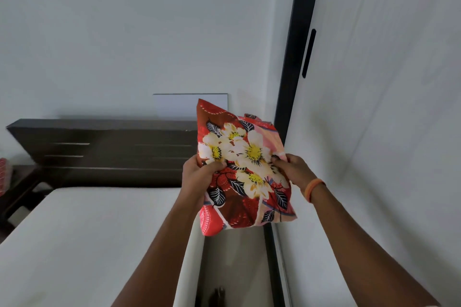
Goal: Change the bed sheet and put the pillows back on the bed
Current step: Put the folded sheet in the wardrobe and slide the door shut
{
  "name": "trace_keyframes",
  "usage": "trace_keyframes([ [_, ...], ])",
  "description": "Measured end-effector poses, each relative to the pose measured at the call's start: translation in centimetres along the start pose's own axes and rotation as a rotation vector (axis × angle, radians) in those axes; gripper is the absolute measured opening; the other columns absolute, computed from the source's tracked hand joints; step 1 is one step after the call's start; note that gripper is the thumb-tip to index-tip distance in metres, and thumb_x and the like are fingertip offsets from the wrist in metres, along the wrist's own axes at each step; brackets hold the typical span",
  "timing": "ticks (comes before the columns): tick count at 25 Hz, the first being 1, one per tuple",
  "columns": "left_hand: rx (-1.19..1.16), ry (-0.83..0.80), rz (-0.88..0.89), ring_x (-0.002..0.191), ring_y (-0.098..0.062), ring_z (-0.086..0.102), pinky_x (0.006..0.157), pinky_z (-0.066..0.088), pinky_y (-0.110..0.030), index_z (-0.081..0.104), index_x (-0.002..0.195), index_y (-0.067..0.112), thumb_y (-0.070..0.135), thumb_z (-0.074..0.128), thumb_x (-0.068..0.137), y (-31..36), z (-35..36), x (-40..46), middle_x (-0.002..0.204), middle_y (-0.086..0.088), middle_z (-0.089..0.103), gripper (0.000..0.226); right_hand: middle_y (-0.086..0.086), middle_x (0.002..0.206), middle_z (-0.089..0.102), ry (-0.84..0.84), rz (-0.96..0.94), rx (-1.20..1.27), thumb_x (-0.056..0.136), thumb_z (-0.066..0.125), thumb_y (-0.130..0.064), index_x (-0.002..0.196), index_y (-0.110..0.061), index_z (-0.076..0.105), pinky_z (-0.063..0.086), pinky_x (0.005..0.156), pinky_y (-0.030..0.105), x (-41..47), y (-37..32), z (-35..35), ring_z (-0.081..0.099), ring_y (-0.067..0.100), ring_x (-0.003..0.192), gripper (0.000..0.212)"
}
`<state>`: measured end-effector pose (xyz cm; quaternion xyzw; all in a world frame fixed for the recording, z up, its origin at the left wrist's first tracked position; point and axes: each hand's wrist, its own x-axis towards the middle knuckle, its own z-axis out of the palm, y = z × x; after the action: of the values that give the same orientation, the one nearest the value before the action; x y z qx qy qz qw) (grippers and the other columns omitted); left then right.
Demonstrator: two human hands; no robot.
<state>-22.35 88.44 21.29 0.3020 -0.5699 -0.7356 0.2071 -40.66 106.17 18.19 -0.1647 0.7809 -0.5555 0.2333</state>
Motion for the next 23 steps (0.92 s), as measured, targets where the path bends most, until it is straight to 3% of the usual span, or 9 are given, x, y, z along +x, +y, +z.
trace_keyframes([
  [2,0.024,-0.029,0.02,0.077,-0.023,0.076,0.058,0.06,-0.03,0.062,0.103,0.016,0.008,0.08,0.076,0.8,2.3,7.0,0.088,-0.003,0.077,0.033,0.003,0.106,0.069,0.043,-0.021,-0.143,0.093,0.063,-0.034,0.117,-0.014,0.058,0.053,0.071,0.029,7.3,-0.9,-1.0,0.067,0.023,0.092,0.032],
  [5,0.084,-0.069,0.015,0.073,-0.022,0.075,0.055,0.059,-0.029,0.063,0.098,0.018,0.006,0.08,0.076,1.8,5.8,17.4,0.084,-0.002,0.077,0.03,0.007,0.108,0.063,0.141,-0.008,-0.445,0.091,0.062,-0.034,0.128,-0.012,0.051,0.05,0.09,0.041,17.2,-3.0,-2.6,0.062,0.027,0.099,0.044],
  [9,0.206,-0.13,0.006,0.074,-0.022,0.075,0.068,0.062,-0.04,0.067,0.1,0.017,0.009,0.08,0.075,4.3,10.6,28.7,0.087,-0.005,0.077,0.029,0.01,0.128,0.057,0.408,-0.116,-1.285,0.093,0.054,-0.044,0.135,-0.015,0.046,0.035,0.106,0.051,28.4,-8.1,-5.9,0.051,0.034,0.122,0.052],
  [12,0.304,-0.122,-0.001,0.075,-0.023,0.075,0.076,0.062,-0.047,0.067,0.095,0.021,0.016,0.082,0.073,5.4,13.7,34.7,0.087,-0.003,0.076,0.027,0.017,0.146,0.045,0.444,-0.196,-1.783,0.092,0.054,-0.035,0.141,-0.011,0.045,0.012,0.118,0.058,34.5,-10.6,-9.3,0.03,0.04,0.141,0.055],
  [14,0.376,-0.133,0.028,0.076,-0.022,0.075,0.076,0.062,-0.046,0.067,0.093,0.024,0.02,0.082,0.071,5.8,15.4,37.7,0.088,-0.002,0.076,0.027,0.017,0.145,0.045,0.466,-0.178,-2.023,0.091,0.056,-0.037,0.139,-0.011,0.049,0.008,0.119,0.058,38.0,-11.9,-11.8,0.031,0.04,0.14,0.056],
  [17,0.428,-0.144,0.056,0.08,-0.022,0.074,0.078,0.061,-0.046,0.068,0.098,0.02,0.023,0.082,0.069,6.3,17.8,40.9,0.09,-0.002,0.076,0.032,0.012,0.13,0.057,0.439,-0.169,-2.139,0.09,0.058,-0.035,0.129,-0.014,0.058,0.02,0.116,0.052,41.4,-14.0,-13.2,0.045,0.033,0.129,0.044],
  [20,0.46,-0.136,0.069,0.08,-0.023,0.073,0.079,0.061,-0.046,0.068,0.097,0.019,0.023,0.082,0.069,7.1,19.7,43.3,0.09,-0.002,0.075,0.031,0.006,0.104,0.067,0.417,-0.198,-2.079,0.09,0.058,-0.023,0.108,-0.015,0.065,0.04,0.098,0.041,43.4,-15.4,-13.5,0.055,0.028,0.11,0.021],
  [23,0.484,-0.163,0.121,0.08,-0.02,0.072,0.079,0.061,-0.044,0.066,0.102,0.02,0.025,0.081,0.071,8.1,21.1,45.0,0.093,0.0,0.074,0.035,0.006,0.093,0.068,0.402,-0.178,-2.019,0.093,0.053,-0.016,0.1,-0.013,0.062,0.042,0.085,0.036,43.6,-15.5,-13.3,0.06,0.025,0.097,0.012],
])
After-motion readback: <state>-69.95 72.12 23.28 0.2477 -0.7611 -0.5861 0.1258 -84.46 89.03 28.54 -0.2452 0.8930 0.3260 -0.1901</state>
